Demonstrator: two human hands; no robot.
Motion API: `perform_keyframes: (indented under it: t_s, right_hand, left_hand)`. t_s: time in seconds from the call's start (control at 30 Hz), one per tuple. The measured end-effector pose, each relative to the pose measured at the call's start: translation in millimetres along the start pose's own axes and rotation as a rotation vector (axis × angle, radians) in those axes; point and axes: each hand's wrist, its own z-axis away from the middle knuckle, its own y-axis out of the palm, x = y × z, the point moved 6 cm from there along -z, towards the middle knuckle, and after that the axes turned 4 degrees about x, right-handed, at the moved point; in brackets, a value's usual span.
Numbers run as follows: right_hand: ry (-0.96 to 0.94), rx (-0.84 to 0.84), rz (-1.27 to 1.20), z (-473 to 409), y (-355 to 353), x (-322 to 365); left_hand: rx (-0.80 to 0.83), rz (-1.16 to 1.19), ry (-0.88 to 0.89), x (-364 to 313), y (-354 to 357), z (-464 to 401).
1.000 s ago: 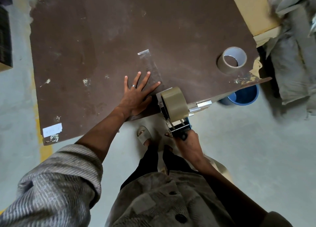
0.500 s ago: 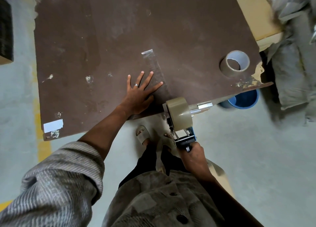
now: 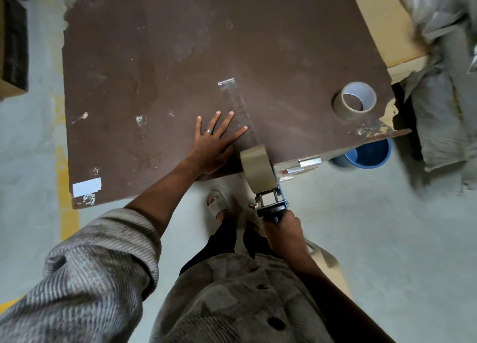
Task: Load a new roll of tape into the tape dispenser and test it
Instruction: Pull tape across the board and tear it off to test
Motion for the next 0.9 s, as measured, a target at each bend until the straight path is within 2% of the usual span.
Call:
perform_keyframes:
  t_s: [0.27, 0.5, 0.9]
  right_hand:
    - [-0.011, 0.001, 0.09, 3, 8, -1]
    - [0.027, 0.024, -0.021, 10, 8, -3]
    - [0.001, -0.053, -0.198, 31, -32, 20]
  left_hand:
    - [0.039, 0.015, -0.007, 4, 4, -1]
    - [0.06, 0.051, -0.019, 3, 1, 0]
    - [0.075, 0.108, -0.031, 1, -1, 2]
